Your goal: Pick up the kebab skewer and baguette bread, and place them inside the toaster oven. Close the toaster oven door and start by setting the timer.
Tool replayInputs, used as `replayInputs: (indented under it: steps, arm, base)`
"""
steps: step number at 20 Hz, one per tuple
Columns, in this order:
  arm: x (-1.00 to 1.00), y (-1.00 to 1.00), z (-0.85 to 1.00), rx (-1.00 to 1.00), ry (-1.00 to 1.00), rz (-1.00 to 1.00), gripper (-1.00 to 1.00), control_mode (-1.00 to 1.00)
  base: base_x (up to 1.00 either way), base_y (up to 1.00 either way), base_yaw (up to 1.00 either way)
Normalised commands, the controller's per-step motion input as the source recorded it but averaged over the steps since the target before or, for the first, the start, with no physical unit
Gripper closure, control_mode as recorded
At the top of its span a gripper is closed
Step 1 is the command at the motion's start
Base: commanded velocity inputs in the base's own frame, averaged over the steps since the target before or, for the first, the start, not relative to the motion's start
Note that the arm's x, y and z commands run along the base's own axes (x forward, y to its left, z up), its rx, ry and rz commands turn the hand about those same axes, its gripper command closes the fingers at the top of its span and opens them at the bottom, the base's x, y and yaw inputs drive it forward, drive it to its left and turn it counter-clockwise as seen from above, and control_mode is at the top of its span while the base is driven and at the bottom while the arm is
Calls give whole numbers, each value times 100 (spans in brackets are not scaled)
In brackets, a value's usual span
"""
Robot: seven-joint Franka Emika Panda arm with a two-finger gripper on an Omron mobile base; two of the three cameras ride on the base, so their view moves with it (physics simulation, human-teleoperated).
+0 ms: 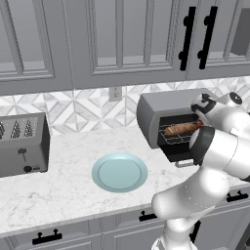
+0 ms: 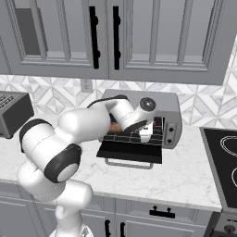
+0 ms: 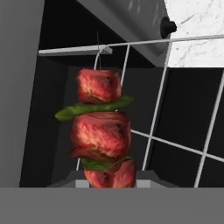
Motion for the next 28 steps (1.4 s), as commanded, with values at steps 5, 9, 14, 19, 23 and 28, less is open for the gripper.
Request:
replayInputs:
  steps: [5,9,14,19,23,28]
  arm:
    - [27,0,-29,0,0,0,100,-100]
    - [11,0,-20,0,2,0,-100,-100]
    - [0,0,-1,0,3,0,-100,-100]
    - [0,0,0,0,1,0,-100,-100]
    - [-1,0,0,0,3,0,-100,-100]
    - [-6,-2,0,0,2,0,-100,-100]
  base:
    - [0,0,0]
    - [0,0,0]
    - [0,0,0]
    - [0,0,0]
    - [0,0,0]
    - [0,0,0]
